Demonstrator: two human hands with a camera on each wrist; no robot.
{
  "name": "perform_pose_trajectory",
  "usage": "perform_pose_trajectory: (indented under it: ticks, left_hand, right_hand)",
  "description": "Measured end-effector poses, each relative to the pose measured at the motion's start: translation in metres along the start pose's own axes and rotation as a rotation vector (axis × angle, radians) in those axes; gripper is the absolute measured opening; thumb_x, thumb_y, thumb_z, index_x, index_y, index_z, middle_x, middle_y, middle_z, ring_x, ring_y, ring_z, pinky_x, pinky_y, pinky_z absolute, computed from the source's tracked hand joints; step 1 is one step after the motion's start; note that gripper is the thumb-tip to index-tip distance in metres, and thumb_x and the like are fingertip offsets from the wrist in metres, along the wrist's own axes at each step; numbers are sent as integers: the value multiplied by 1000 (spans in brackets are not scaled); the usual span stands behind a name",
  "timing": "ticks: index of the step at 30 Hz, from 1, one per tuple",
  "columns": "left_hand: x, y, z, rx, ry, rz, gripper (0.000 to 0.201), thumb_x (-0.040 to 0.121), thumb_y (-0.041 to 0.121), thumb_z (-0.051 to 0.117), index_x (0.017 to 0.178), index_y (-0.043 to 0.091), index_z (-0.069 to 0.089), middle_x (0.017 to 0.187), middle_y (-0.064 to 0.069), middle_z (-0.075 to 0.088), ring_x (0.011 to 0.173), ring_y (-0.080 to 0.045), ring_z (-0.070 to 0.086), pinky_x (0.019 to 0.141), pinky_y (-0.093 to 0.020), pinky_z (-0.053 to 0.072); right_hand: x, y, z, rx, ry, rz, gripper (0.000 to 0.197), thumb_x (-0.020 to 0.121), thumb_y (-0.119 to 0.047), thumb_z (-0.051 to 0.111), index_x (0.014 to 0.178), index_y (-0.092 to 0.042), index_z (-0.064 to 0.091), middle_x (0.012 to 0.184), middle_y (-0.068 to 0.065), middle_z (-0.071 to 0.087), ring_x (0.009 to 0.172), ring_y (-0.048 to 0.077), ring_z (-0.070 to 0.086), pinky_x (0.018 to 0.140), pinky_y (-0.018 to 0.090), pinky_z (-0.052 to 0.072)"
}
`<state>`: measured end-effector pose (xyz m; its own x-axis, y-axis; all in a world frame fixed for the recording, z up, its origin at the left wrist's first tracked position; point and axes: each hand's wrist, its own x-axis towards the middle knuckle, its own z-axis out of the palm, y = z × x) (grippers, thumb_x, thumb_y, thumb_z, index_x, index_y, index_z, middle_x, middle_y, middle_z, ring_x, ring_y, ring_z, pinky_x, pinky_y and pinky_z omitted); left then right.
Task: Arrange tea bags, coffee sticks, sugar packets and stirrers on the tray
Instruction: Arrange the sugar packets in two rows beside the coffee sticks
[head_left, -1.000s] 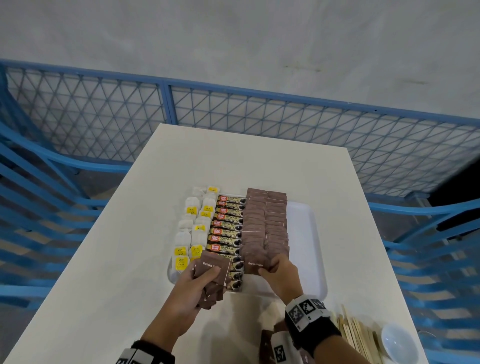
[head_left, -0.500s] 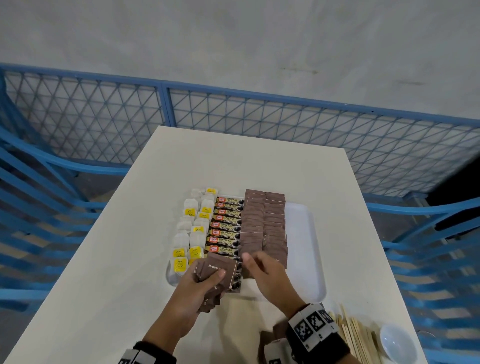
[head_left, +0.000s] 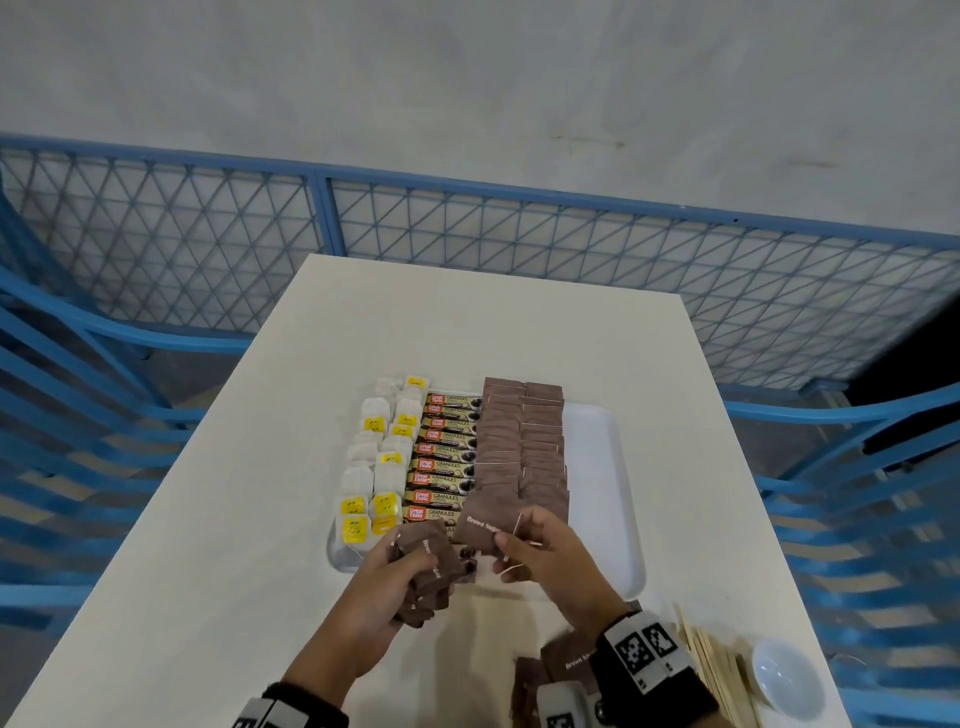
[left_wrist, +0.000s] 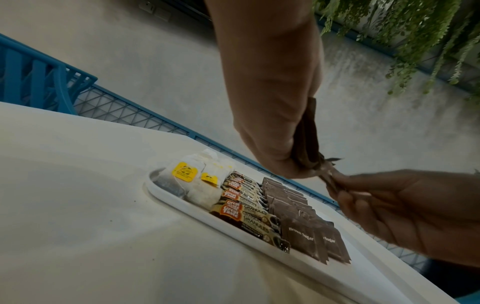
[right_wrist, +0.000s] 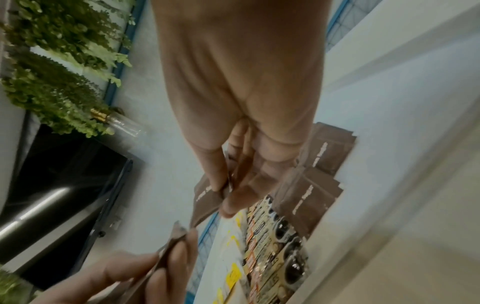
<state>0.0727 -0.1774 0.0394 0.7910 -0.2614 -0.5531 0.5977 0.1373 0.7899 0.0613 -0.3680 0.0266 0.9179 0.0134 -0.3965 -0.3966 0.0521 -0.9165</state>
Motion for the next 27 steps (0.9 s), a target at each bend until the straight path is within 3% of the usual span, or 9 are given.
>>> perform_pose_trajectory:
  ticks: [2,6,12,15,22,27]
  left_hand:
    - [-1,0,-1,-5,2,2,28,89,-5,46,108,11,57,76,-18,66,59,-29,59,39,-20,33]
    - [-1,0,0,13,5,10,28,90,-5,45,107,14,57,63,-11,66,49,-22,58,40,-21,31]
    - [-4,0,0,57,-19,31,29,90,-4,49,113,11,58,65,-12,65,47,-19,57,38,-21,33]
    - [-4,-1,-1,69,-16,38,30,89,-3,52,115,10,58,66,-12,65,50,-20,57,41,-20,32]
    - [-4,-1,-3,77,14,57,28,86,-1,59,113,7,58,65,-11,63,50,-19,56,41,-19,32]
    - [-2,-2,-3,88,27,55,27,85,1,62,111,5,58,63,-13,61,47,-19,50,40,-17,31]
  right_hand:
    - [4,6,-13,-51,99,20,9,88,0,57,84,-6,52,74,9,62,61,17,62,58,24,53]
    - [14,24,-30,-220,206,60,14,86,0,61,81,-12,55,74,6,63,56,13,60,52,19,47]
    - [25,42,-29,-537,239,51,13,81,-14,69,81,-21,58,77,-4,65,69,8,58,62,10,42]
    - [28,42,-23,-597,258,37,18,80,-17,70,74,-24,54,80,-3,63,74,11,57,60,8,40]
    - [33,47,-17,-624,299,51,26,79,-19,70,67,-24,48,69,-8,54,64,5,49,57,9,36]
    - [29,46,-15,-595,344,17,25,78,-20,72,80,-16,47,72,-7,51,69,10,49,57,10,37]
